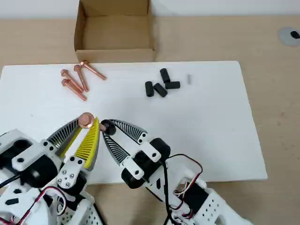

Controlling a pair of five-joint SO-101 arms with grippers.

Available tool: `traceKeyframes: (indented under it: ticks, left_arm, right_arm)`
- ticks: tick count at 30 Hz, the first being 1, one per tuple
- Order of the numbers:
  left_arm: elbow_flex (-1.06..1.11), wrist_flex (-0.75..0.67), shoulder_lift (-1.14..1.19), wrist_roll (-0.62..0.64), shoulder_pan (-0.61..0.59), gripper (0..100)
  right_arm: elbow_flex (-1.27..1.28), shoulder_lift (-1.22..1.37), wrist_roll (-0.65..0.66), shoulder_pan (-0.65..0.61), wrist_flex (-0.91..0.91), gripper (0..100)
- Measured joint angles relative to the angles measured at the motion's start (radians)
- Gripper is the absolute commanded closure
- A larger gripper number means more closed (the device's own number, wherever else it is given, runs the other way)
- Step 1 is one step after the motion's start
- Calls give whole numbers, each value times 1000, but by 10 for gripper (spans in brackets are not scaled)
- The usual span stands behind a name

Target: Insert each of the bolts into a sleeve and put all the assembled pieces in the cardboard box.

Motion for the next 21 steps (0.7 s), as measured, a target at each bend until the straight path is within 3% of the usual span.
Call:
traceKeyframes:
  ticks: [21]
  left_arm:
    - [66, -95, 0, -8, -11, 994]
  right_arm:
    - [0, 0, 0, 2, 0, 988]
